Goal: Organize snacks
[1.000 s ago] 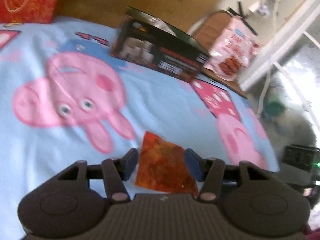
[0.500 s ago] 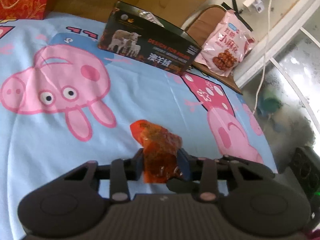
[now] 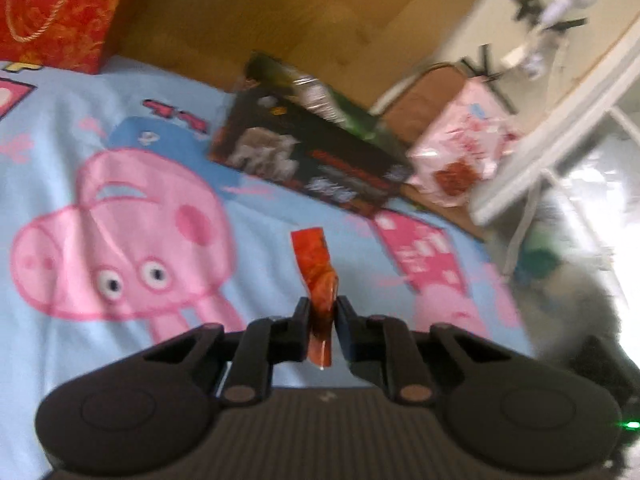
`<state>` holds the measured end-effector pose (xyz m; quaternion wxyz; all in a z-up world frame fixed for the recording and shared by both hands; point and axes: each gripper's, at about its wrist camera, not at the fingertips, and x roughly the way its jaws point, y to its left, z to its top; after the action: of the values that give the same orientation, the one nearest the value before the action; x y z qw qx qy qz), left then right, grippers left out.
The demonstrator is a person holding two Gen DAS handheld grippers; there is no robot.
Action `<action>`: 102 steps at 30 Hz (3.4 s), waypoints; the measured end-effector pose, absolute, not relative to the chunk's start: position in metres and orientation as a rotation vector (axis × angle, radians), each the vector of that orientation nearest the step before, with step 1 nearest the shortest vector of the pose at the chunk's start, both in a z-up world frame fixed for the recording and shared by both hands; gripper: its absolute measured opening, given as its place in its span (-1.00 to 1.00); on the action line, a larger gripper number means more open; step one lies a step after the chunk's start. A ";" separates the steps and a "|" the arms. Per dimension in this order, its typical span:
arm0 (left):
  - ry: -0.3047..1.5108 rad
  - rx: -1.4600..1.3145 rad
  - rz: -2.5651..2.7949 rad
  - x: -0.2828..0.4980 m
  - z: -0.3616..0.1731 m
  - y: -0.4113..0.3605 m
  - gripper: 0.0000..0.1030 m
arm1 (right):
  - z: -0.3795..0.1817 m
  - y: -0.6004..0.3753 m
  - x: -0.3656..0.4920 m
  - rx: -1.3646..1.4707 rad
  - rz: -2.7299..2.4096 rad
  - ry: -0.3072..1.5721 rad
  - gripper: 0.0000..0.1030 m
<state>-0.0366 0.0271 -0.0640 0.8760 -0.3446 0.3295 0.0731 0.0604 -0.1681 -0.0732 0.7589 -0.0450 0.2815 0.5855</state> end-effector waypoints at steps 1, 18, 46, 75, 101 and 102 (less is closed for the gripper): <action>0.693 -0.732 0.157 -0.036 -0.068 0.030 -0.74 | -0.076 -0.167 0.062 -0.102 1.273 0.630 -0.24; 0.576 -0.755 0.023 -0.014 -0.022 0.070 -0.72 | -0.059 -0.111 0.088 -0.166 1.241 0.505 -0.72; 0.604 -0.225 0.211 0.051 -0.010 0.021 0.16 | -0.071 -0.188 0.105 0.156 0.763 0.717 -0.30; 0.699 -0.164 0.679 0.005 -0.098 -0.057 0.86 | -0.107 -0.229 0.110 0.226 0.970 0.615 0.01; 0.707 -0.239 0.673 0.005 -0.097 -0.044 0.99 | -0.111 -0.261 0.115 0.415 1.021 0.620 0.20; 0.706 -0.237 0.667 0.005 -0.096 -0.045 0.99 | -0.110 -0.259 0.113 0.395 1.016 0.614 0.20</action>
<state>0.0046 -0.0447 -0.0963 0.8776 -0.1138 0.3387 0.3196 0.1131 -0.2588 -0.1104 0.8105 0.1849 0.2875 0.4757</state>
